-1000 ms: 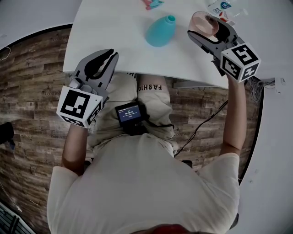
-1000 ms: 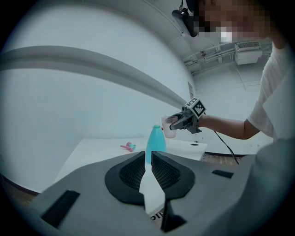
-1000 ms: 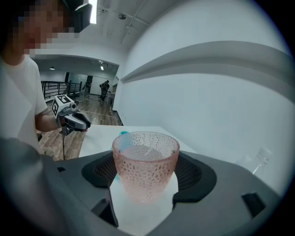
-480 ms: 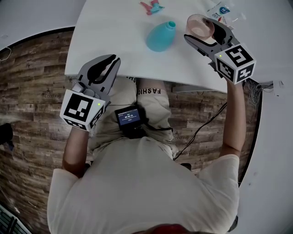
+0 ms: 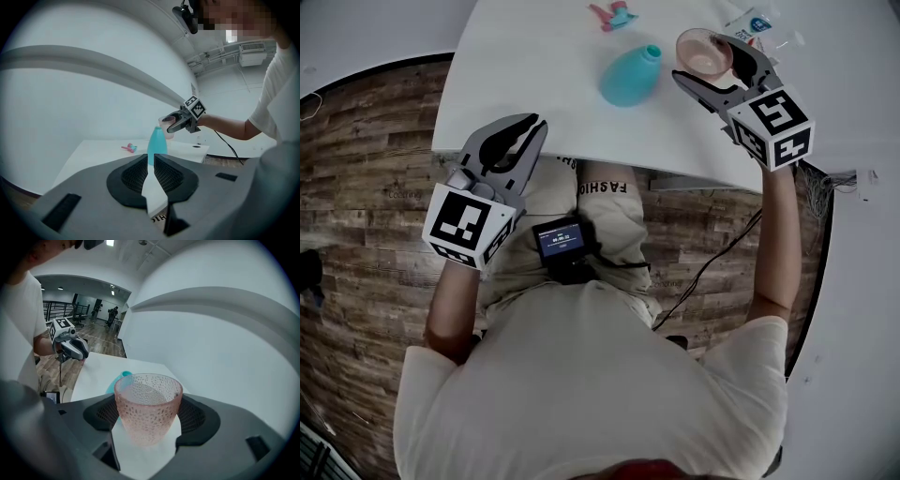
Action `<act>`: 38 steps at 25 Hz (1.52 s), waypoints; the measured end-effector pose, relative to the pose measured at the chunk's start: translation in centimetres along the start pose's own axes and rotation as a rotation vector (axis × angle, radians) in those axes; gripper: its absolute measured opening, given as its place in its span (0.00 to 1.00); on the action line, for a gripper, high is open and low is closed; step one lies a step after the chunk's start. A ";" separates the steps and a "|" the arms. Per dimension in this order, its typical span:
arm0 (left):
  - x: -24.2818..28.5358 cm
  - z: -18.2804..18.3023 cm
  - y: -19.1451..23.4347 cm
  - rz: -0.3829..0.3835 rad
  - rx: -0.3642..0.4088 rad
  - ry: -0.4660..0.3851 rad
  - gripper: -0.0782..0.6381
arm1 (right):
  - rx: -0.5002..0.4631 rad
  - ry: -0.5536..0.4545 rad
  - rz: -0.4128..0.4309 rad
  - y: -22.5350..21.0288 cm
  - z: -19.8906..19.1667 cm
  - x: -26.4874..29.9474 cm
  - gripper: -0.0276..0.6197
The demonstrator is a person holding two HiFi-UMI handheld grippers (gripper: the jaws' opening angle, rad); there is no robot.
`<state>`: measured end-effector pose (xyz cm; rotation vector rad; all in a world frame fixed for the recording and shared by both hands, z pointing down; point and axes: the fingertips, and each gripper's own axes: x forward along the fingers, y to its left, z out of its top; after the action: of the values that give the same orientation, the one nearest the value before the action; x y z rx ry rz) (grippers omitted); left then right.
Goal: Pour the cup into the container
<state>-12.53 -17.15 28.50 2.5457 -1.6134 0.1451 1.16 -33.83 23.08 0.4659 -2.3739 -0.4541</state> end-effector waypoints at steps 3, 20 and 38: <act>-0.1 0.1 0.0 -0.001 0.001 -0.001 0.18 | -0.022 0.009 -0.008 0.0 0.3 0.1 0.61; -0.2 0.1 0.0 -0.001 0.008 0.001 0.18 | -0.135 0.065 -0.027 0.1 1.2 0.6 0.62; -0.4 -0.4 0.3 0.010 -0.003 0.010 0.18 | -0.213 0.113 -0.052 -0.2 1.0 0.9 0.61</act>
<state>-12.93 -16.88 28.90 2.5305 -1.6215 0.1564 -0.14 -34.19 22.81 0.4430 -2.1802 -0.6790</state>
